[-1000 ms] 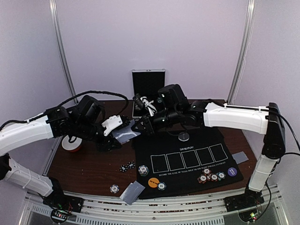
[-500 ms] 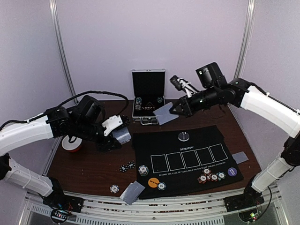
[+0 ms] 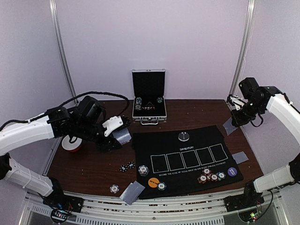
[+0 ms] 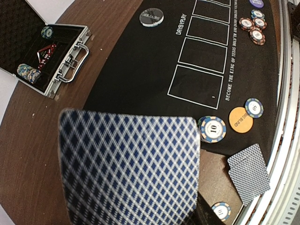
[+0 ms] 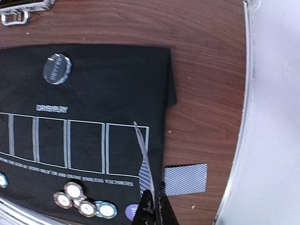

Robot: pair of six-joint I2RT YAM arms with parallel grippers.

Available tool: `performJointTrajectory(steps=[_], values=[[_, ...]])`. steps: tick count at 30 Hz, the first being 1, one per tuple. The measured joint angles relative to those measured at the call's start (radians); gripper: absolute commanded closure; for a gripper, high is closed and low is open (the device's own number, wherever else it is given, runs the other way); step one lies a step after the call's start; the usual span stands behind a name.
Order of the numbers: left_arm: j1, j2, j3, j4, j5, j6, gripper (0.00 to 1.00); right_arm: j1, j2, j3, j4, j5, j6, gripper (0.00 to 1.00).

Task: Distribute texas hold em gaming equipment
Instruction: Distribute the poker card in the small blind area.

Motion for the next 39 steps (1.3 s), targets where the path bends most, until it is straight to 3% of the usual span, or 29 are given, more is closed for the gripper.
performJointTrajectory(steps=[4, 10, 39], values=[[0.000, 0.000, -0.006, 0.000, -0.003, 0.000, 0.57, -0.066, 0.015, -0.099, -0.014, 0.134, -0.066, 1.00], [0.000, 0.000, -0.015, 0.000, -0.006, 0.002, 0.56, -0.113, 0.030, -0.252, -0.011, 0.173, -0.124, 1.00], [0.000, -0.012, -0.028, 0.008, -0.015, 0.013, 0.56, -0.233, 0.167, -0.311, 0.095, 0.101, -0.156, 1.00]])
